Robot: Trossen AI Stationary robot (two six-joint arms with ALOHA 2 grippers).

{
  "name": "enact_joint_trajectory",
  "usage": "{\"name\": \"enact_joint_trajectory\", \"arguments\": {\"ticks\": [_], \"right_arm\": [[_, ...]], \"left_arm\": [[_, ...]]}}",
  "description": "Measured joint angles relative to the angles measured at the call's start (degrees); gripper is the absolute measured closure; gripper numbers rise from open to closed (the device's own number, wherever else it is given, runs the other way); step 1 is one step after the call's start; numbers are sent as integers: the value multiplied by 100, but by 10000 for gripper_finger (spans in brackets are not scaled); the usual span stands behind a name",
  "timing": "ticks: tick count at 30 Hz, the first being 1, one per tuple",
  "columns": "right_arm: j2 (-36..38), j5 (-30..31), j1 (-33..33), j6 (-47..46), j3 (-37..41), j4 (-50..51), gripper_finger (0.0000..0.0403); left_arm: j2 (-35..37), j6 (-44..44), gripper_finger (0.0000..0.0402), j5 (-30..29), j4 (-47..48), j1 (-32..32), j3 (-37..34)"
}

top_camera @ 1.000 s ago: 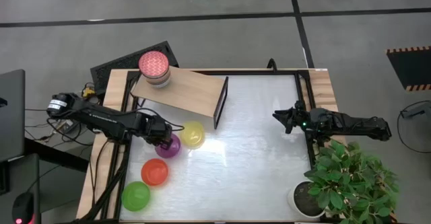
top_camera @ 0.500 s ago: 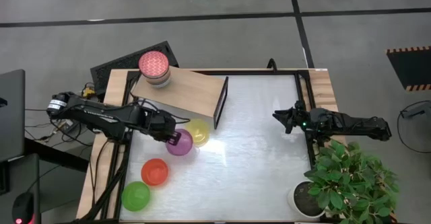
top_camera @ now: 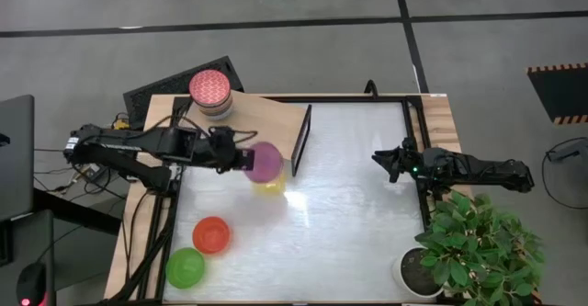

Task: Place and stack bowls onto a shelf
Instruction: Put the purple bowl on the shelf

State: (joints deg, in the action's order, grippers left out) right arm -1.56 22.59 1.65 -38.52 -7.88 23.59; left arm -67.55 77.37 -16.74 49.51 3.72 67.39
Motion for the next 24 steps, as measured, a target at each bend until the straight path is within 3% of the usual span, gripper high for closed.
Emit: {"name": "enact_joint_trajectory", "arguments": {"ticks": [6,13,18,24], "right_arm": [[1,0,1,1,0,0,239],[2,0,0,3,0,-2,239],[0,0,0,4,0,0,239],[0,0,0,7,0,0,239]], "left_arm": [[-2,132,401,-458,-247,-370,201],[-7,259,401,-534,-311,-769,213],[-59,373,401,-1047,-862,-874,213],[-497,248,401,-787,-1411,-865,234]]}}
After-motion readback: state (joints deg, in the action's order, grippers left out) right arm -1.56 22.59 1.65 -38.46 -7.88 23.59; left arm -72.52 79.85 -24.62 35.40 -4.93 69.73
